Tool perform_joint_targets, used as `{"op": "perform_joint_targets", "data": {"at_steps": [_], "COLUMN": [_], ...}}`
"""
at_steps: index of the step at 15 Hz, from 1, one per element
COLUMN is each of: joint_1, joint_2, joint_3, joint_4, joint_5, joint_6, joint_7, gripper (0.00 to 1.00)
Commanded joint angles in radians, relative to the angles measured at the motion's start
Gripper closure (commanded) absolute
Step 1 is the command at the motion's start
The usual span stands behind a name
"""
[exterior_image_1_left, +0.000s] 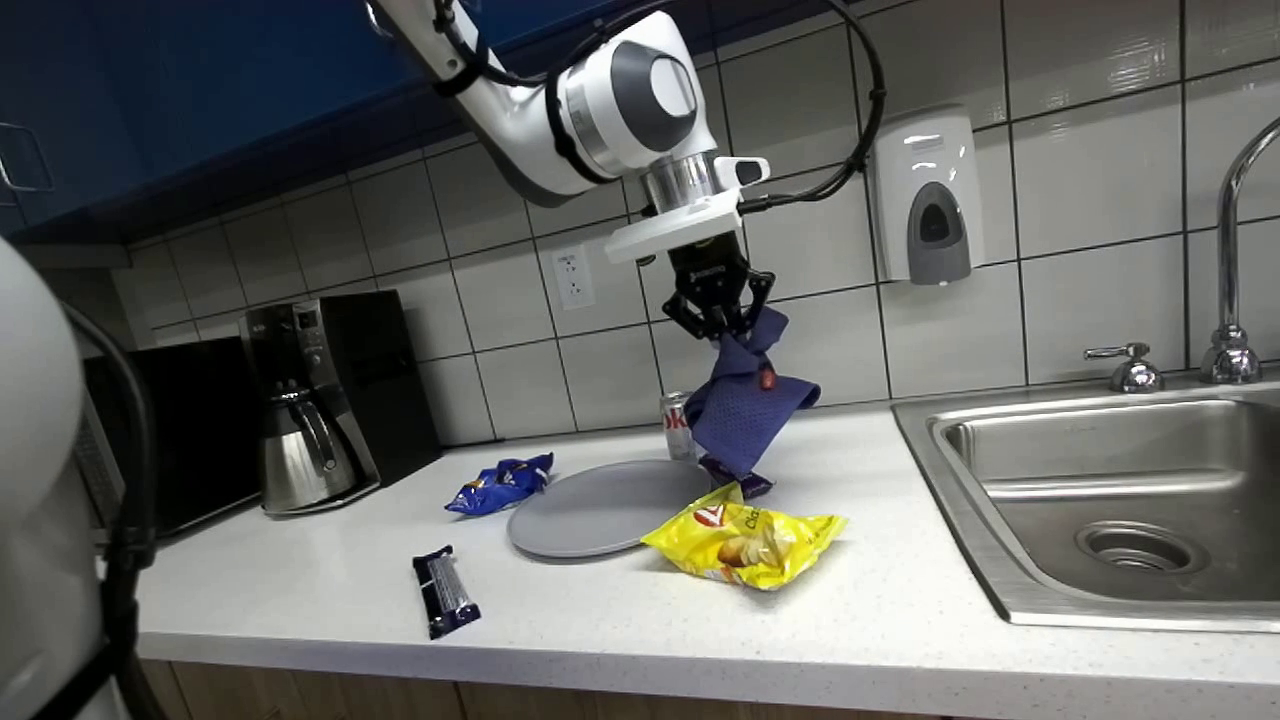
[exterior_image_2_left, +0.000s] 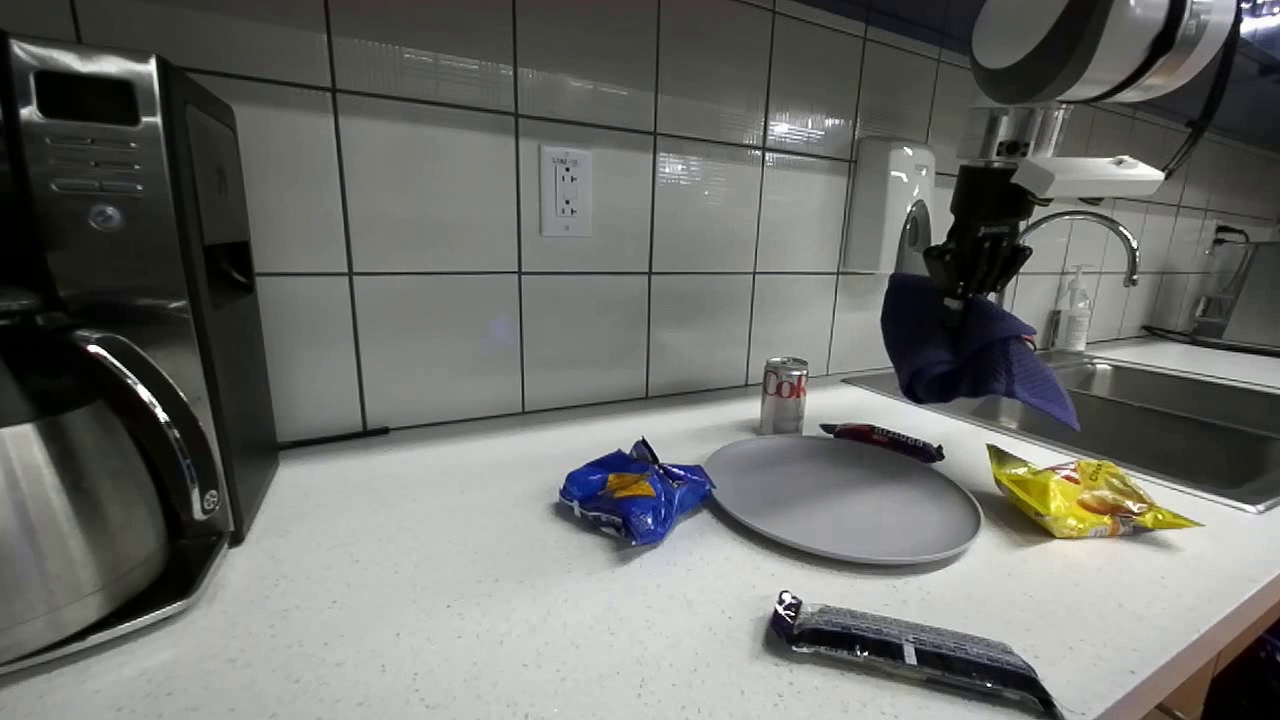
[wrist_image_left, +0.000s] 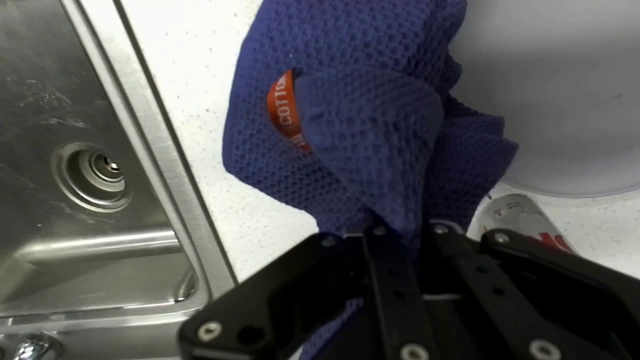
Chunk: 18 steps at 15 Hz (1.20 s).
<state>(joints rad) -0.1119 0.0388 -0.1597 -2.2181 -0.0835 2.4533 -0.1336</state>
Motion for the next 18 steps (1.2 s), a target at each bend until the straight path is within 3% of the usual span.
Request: {"op": "perform_joint_targets", "data": {"at_steps": [1,18], "joint_1": [-0.029,-0.098], "joint_2": [0.053,0.367], "joint_3": [-0.013,-0.045], "joint_4": [0.054,0.320], "joint_5": [-0.022,0.018], "joint_6": [0.010,0.000], "joint_7": [0.035,0.065], "gripper": [0.98,0.98]}}
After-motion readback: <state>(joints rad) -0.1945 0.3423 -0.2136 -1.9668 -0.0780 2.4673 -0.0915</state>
